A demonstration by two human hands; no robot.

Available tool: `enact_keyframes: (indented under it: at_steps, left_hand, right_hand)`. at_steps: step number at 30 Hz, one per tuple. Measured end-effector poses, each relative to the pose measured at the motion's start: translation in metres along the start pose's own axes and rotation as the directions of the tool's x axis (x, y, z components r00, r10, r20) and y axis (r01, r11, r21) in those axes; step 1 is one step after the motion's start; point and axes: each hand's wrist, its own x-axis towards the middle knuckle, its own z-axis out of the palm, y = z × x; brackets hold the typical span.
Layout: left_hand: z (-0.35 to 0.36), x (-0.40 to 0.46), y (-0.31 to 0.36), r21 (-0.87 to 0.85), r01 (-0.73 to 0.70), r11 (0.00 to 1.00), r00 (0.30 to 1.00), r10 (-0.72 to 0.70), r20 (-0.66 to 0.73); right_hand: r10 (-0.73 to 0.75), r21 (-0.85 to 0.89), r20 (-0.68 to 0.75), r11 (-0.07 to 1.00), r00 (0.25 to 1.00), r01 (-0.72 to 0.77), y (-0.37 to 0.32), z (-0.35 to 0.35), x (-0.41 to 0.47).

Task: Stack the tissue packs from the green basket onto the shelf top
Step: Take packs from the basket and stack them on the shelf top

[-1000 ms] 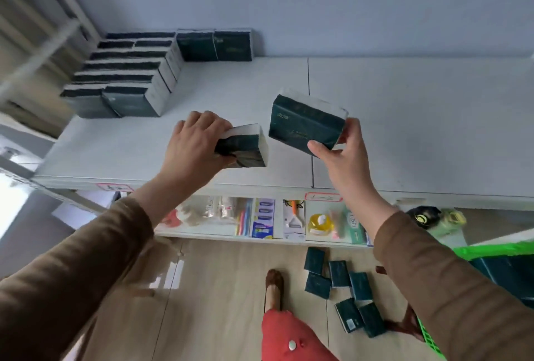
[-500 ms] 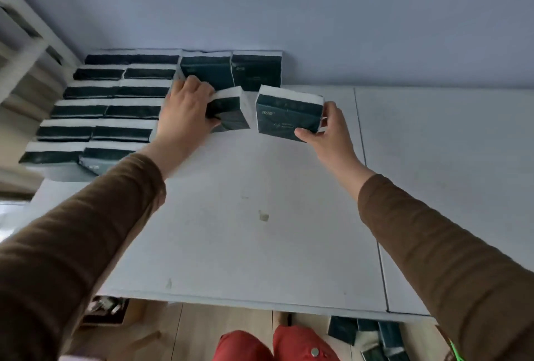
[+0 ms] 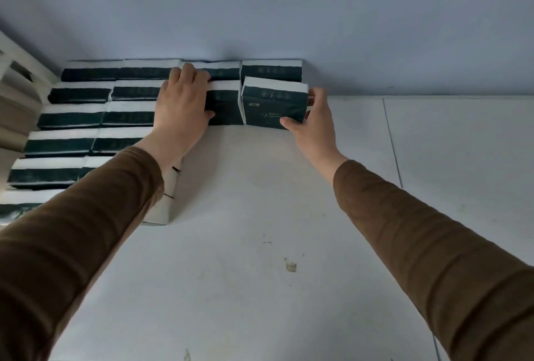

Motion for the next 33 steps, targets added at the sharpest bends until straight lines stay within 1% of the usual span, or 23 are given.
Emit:
enact_keyframes:
  at_steps: [2, 4, 7, 11, 13, 16, 20, 22, 28, 33]
  left_hand:
    - [0.002, -0.002, -0.001, -0.023, -0.008, 1.000, 1.000, 0.007, -0.024]
    - [0.002, -0.003, -0.001, -0.030, -0.008, 1.000, 0.999, 0.007, -0.036]
    - [0.000, -0.004, 0.003, -0.032, 0.018, 0.999, 1.000, -0.019, -0.022]
    - [-0.007, -0.017, 0.010, -0.057, 0.046, 0.997, 0.999, -0.047, -0.011]
    - [-0.012, -0.029, 0.017, -0.071, 0.050, 0.996, 0.999, -0.051, -0.017]
    - [-0.025, -0.053, 0.039, -0.094, 0.028, 0.995, 0.999, -0.031, -0.027]
    - [-0.046, -0.106, 0.087, -0.070, -0.075, 0.995, 0.996, 0.071, -0.059]
    - [-0.056, -0.142, 0.114, -0.083, -0.118, 0.989, 0.991, 0.113, -0.070]
    - [-0.075, -0.259, 0.208, -0.214, -0.245, 0.946, 0.969, 0.236, -0.068]
    - [-0.092, -0.349, 0.297, -0.311, -0.340, 0.887, 0.937, 0.348, -0.033]
  right_hand:
    - [0.006, 0.011, -0.059, 1.000, 0.998, -0.005, -0.002, 0.005, -0.002]
    - [0.023, 0.004, -0.072, 1.000, 0.997, -0.023, -0.004, 0.008, -0.003]
    - [0.049, 0.004, -0.048, 0.999, 0.998, -0.048, -0.007, 0.008, -0.001]
    - [0.067, -0.005, 0.032, 0.998, 0.997, -0.067, -0.004, -0.003, -0.013]
    - [0.051, -0.028, 0.058, 0.998, 0.997, -0.049, -0.001, -0.018, -0.028]
    - [-0.013, -0.082, 0.053, 0.996, 0.999, 0.018, 0.003, -0.047, -0.061]
    - [-0.110, -0.220, 0.024, 0.969, 0.994, 0.113, 0.008, -0.097, -0.126]
    - [-0.131, -0.297, -0.005, 0.947, 0.991, 0.123, 0.012, -0.126, -0.166]
    - [-0.120, -0.451, -0.109, 0.891, 0.987, 0.059, 0.030, -0.221, -0.315]
    - [-0.032, -0.521, -0.173, 0.851, 0.984, -0.064, 0.056, -0.301, -0.432]
